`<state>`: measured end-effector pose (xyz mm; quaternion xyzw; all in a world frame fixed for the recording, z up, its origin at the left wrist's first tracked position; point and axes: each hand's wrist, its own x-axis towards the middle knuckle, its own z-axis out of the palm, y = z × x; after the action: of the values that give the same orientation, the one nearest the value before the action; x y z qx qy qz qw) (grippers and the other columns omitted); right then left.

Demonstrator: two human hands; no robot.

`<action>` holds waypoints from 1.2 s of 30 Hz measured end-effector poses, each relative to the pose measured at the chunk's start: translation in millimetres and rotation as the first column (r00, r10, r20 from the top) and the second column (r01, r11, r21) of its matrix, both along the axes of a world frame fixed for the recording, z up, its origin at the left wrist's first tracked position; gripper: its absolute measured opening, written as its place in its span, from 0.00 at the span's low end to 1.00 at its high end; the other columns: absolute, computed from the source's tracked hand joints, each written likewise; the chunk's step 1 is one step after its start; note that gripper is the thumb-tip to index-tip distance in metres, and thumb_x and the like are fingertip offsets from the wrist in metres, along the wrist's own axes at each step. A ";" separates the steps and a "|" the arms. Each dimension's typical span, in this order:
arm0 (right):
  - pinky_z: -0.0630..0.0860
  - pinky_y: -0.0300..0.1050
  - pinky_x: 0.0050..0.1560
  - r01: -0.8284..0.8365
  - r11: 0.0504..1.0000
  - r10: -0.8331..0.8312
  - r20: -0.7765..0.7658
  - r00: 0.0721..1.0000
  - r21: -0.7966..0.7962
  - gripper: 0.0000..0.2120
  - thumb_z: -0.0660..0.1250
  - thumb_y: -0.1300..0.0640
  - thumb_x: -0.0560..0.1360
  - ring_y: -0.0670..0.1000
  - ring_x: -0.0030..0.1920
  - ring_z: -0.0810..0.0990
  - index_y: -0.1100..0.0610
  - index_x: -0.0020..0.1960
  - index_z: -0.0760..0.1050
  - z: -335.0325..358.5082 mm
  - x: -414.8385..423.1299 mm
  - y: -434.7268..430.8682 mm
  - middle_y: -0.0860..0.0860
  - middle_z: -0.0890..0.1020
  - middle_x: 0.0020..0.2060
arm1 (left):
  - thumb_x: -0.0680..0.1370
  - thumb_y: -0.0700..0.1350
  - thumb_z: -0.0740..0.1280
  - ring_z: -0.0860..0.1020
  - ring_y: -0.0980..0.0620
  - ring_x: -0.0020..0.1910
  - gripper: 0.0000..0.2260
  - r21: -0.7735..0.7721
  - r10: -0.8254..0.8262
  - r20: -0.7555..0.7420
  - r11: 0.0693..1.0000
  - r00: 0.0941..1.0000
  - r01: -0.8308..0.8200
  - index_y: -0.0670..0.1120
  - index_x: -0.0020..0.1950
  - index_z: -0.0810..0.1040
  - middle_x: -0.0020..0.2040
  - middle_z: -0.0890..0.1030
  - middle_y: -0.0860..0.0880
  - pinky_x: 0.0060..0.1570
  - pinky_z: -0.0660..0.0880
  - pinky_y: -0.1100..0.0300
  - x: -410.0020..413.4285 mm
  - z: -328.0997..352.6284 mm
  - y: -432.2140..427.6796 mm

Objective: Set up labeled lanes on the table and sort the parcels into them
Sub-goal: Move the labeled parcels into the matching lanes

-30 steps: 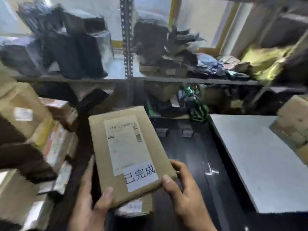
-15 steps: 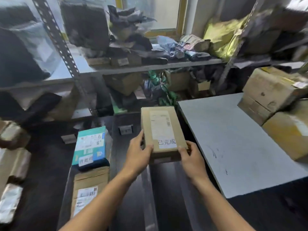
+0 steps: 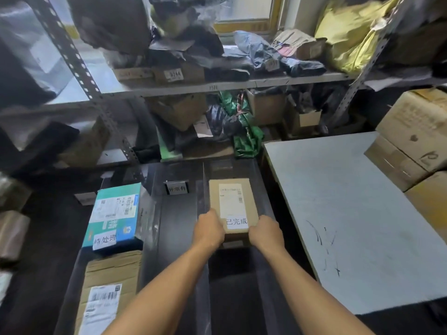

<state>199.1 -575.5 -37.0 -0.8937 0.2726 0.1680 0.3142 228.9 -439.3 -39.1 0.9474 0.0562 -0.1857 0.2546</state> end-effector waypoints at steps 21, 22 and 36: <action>0.77 0.47 0.43 -0.165 0.971 0.171 0.018 0.985 -0.173 0.10 0.62 0.59 0.79 0.55 0.50 0.80 0.59 0.59 0.74 20.7 16.9 6.2 0.55 0.81 0.54 | 0.78 0.38 0.59 0.77 0.42 0.56 0.12 0.038 -0.095 0.047 0.995 0.994 0.093 0.41 0.60 0.74 0.60 0.77 0.42 0.46 0.73 0.53 4.5 16.6 -4.5; 0.78 0.48 0.45 -0.162 0.971 0.182 0.103 0.978 -0.173 0.12 0.61 0.56 0.80 0.55 0.52 0.80 0.58 0.62 0.73 31.0 18.0 9.0 0.54 0.80 0.56 | 0.79 0.41 0.59 0.76 0.43 0.59 0.13 -0.018 -0.072 0.121 0.997 0.990 0.075 0.42 0.63 0.73 0.62 0.77 0.43 0.51 0.73 0.52 5.1 25.9 4.3; 0.72 0.41 0.64 -0.655 0.743 0.353 0.750 0.560 0.140 0.27 0.67 0.46 0.77 0.42 0.63 0.75 0.48 0.73 0.66 201.2 -3.5 254.2 0.44 0.76 0.66 | 0.77 0.56 0.59 0.65 0.54 0.72 0.27 -0.321 0.427 0.704 0.904 0.567 -0.282 0.51 0.76 0.63 0.74 0.68 0.51 0.69 0.61 0.60 -83.9 172.3 279.2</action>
<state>195.6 -321.3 164.2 -0.8439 -0.1779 -0.0346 0.5049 145.1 -160.1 133.2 0.8792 0.1173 0.2801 0.3670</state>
